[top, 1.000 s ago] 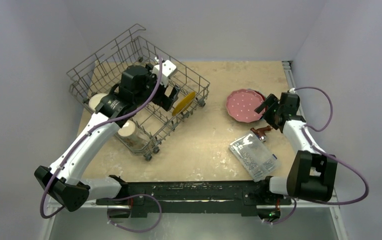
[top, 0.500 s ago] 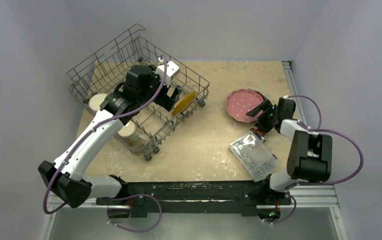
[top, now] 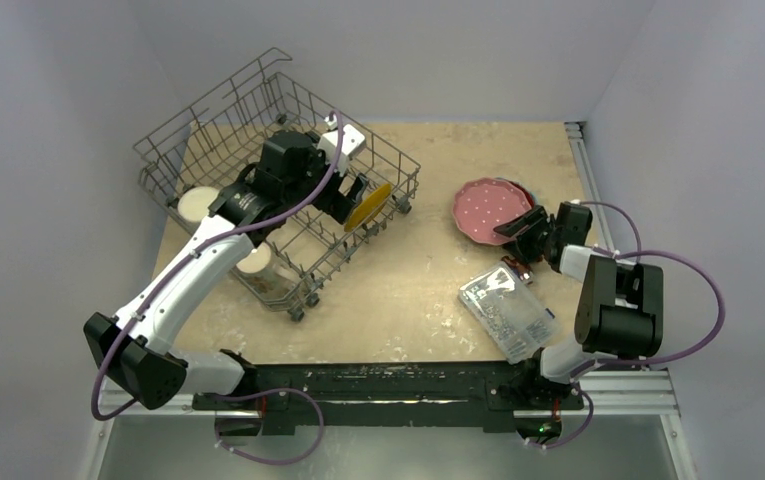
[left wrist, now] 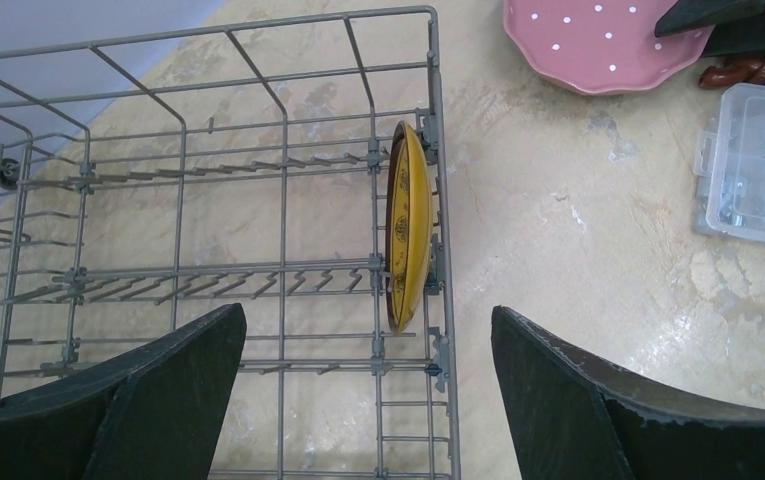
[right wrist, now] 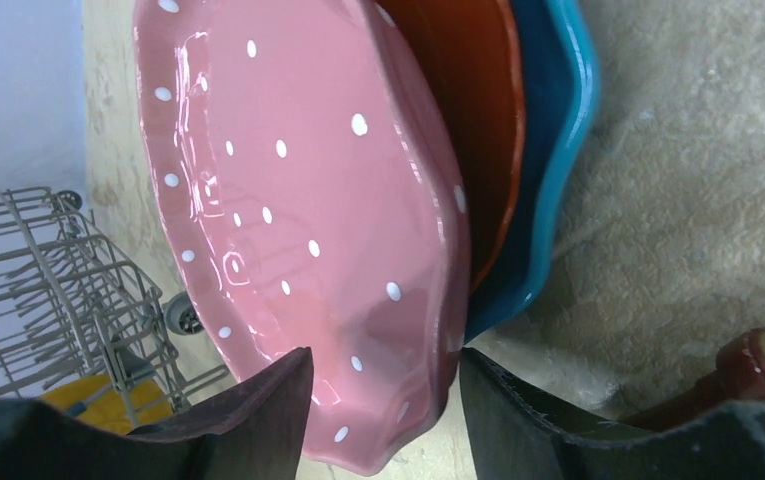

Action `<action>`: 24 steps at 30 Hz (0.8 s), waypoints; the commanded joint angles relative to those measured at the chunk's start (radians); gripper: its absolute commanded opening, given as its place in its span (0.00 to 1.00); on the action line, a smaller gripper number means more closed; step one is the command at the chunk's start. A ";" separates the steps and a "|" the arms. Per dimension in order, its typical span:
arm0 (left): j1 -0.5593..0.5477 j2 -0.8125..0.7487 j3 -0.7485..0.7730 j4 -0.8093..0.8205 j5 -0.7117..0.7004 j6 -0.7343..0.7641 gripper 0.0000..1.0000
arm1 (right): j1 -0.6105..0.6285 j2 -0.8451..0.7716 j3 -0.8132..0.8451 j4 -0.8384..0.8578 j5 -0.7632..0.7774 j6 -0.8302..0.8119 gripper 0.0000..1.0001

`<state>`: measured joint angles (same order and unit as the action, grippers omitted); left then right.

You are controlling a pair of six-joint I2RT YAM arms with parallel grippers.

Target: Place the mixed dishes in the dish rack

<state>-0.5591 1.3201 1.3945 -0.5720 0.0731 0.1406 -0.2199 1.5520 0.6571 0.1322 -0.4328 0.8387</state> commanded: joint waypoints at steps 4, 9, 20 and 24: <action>-0.006 0.002 0.023 0.006 -0.011 -0.006 0.91 | -0.015 0.004 -0.029 0.084 0.015 0.082 0.53; -0.006 0.007 0.024 0.005 -0.015 -0.005 0.91 | -0.026 0.030 -0.038 0.106 0.003 0.111 0.50; -0.007 0.001 0.023 0.005 -0.036 0.003 0.91 | -0.037 -0.010 -0.067 0.102 -0.016 0.161 0.26; -0.009 0.001 0.026 0.000 -0.023 -0.001 0.91 | -0.041 -0.043 -0.066 0.084 -0.019 0.171 0.17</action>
<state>-0.5598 1.3258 1.3945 -0.5861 0.0513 0.1410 -0.2565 1.5654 0.5953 0.2054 -0.4484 0.9966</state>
